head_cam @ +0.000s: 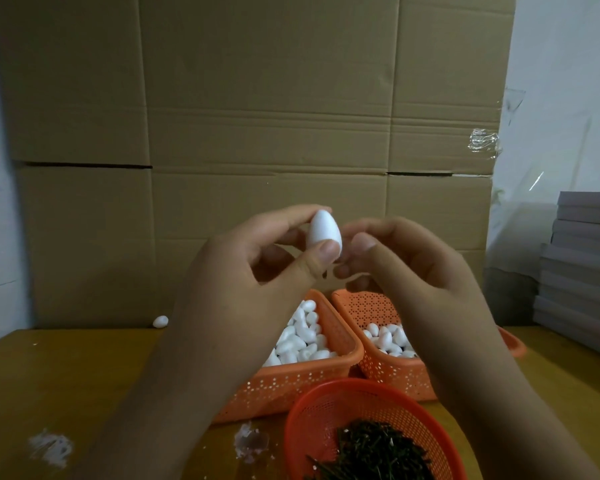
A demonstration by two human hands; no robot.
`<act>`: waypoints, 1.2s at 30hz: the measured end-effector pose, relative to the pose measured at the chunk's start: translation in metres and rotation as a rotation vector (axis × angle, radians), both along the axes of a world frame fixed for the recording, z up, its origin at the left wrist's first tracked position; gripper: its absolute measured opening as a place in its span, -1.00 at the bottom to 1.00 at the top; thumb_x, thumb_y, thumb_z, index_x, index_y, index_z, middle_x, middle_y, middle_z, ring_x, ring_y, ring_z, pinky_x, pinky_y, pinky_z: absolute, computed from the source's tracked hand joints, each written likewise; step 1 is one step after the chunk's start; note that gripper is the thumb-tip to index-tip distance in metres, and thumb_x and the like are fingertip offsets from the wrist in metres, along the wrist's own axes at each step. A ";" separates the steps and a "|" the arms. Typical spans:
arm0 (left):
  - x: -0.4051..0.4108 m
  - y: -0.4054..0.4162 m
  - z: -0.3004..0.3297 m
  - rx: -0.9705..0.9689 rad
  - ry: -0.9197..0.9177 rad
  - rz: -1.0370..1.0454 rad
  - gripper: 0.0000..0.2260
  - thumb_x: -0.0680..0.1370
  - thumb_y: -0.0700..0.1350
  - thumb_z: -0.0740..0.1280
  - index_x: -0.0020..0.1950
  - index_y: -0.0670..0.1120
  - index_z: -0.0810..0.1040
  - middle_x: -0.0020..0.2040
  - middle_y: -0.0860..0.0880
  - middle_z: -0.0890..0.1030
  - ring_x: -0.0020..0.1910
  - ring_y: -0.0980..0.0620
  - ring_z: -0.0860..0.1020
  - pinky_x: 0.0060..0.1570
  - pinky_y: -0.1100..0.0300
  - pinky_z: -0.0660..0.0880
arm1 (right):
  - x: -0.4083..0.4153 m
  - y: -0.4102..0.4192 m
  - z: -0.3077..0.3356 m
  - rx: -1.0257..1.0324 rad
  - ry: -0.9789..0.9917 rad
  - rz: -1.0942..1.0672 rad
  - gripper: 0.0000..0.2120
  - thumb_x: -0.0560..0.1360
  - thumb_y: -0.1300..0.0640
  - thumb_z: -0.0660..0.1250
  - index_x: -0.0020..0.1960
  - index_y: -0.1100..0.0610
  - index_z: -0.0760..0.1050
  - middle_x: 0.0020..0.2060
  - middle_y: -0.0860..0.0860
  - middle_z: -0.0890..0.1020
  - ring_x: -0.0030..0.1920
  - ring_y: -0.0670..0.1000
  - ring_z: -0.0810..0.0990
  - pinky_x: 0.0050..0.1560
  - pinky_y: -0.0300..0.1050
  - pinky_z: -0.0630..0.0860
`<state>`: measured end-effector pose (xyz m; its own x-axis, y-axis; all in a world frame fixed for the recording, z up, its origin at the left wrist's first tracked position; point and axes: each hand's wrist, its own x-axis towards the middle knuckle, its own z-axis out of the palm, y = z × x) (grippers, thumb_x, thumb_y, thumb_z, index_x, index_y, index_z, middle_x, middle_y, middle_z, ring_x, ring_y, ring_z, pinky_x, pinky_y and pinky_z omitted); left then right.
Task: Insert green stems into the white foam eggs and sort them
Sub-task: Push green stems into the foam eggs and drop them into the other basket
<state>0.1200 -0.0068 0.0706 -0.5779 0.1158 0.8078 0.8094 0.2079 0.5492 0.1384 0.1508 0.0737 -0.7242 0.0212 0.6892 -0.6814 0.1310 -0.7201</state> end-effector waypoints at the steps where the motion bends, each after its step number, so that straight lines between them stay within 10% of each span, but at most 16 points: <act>1: 0.000 0.001 -0.001 -0.027 0.008 0.020 -0.74 0.41 0.18 0.36 0.10 0.35 0.59 -0.11 0.23 0.66 -0.14 0.14 0.64 -0.12 0.22 0.59 | 0.001 -0.001 0.000 0.011 0.020 -0.005 -0.88 0.53 0.03 0.32 -0.03 0.02 0.61 -0.20 -0.07 0.70 -0.17 -0.12 0.67 -0.12 -0.29 0.58; 11: 0.000 0.010 -0.004 -0.203 0.139 0.272 -0.69 0.40 0.22 0.36 0.12 0.32 0.44 -0.05 0.27 0.54 -0.12 0.18 0.55 -0.18 0.09 0.57 | -0.001 0.003 0.000 -0.044 -0.051 -0.011 -0.69 0.33 -0.06 0.36 -0.08 0.14 0.64 -0.22 0.03 0.71 -0.17 -0.04 0.69 -0.04 -0.16 0.62; 21: 0.001 0.006 -0.003 -0.103 0.125 0.253 -0.95 0.47 0.13 0.32 -0.12 0.21 0.56 -0.17 0.28 0.60 -0.15 0.28 0.57 -0.15 0.50 0.43 | -0.001 0.013 0.003 -0.224 -0.143 0.292 -0.69 0.39 0.15 0.34 0.12 0.12 0.63 -0.02 0.06 0.71 0.02 0.01 0.69 -0.03 -0.25 0.60; 36: -0.002 0.003 -0.001 -0.079 0.148 0.281 -0.96 0.45 0.05 0.35 -0.15 0.22 0.57 -0.15 0.31 0.58 -0.17 0.25 0.56 -0.19 0.47 0.44 | -0.005 0.010 0.001 -0.076 -0.078 0.074 -0.71 0.31 -0.04 0.39 -0.03 0.04 0.66 -0.22 0.03 0.71 -0.21 -0.07 0.67 -0.18 -0.26 0.59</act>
<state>0.1181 -0.0041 0.0699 -0.4732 0.0340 0.8803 0.7842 0.4715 0.4033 0.1338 0.1612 0.0745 -0.7772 0.0158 0.6291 -0.6287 0.0253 -0.7773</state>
